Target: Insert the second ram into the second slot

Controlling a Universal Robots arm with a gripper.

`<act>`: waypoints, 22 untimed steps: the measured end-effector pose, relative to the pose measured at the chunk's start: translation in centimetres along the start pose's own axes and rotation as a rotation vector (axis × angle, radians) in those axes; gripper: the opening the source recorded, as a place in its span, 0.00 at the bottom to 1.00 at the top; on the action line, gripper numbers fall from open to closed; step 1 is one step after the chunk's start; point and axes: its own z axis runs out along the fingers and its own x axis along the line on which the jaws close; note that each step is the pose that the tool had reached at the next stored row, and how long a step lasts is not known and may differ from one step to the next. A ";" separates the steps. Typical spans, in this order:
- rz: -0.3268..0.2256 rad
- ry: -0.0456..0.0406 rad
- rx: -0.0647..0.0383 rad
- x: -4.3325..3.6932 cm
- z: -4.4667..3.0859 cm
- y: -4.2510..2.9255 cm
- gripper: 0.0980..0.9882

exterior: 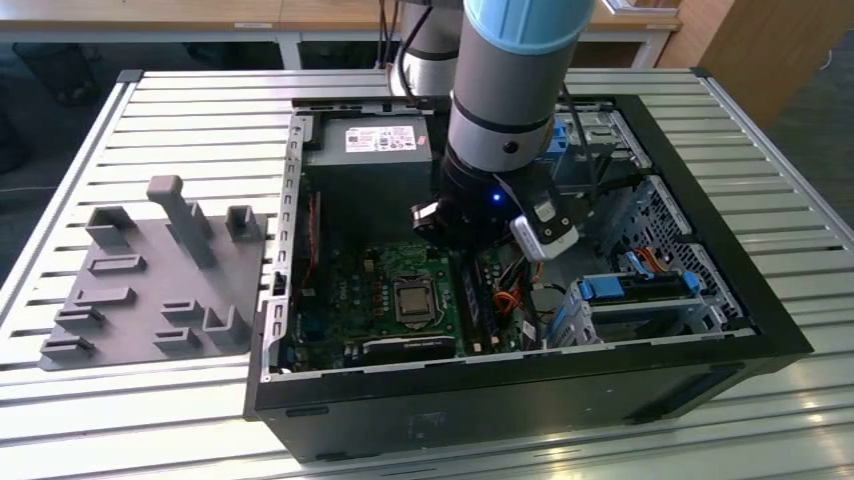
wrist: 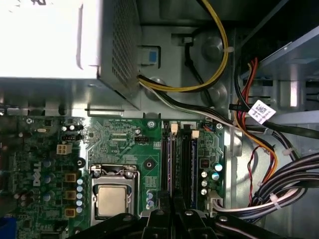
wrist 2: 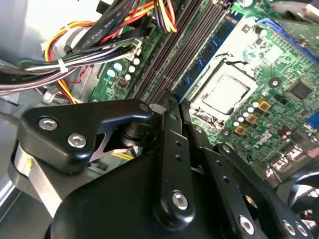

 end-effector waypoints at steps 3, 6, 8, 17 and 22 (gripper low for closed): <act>0.004 -0.0002 0.000 0.00 0.55 -0.02 0.04; 0.004 -0.0002 0.000 -0.01 0.62 -0.03 0.04; 0.004 -0.0001 0.000 0.00 0.62 -0.03 0.04; 0.007 0.0003 -0.001 -0.04 0.74 -0.85 0.04; 0.012 0.0000 -0.004 -0.37 1.03 -0.94 0.04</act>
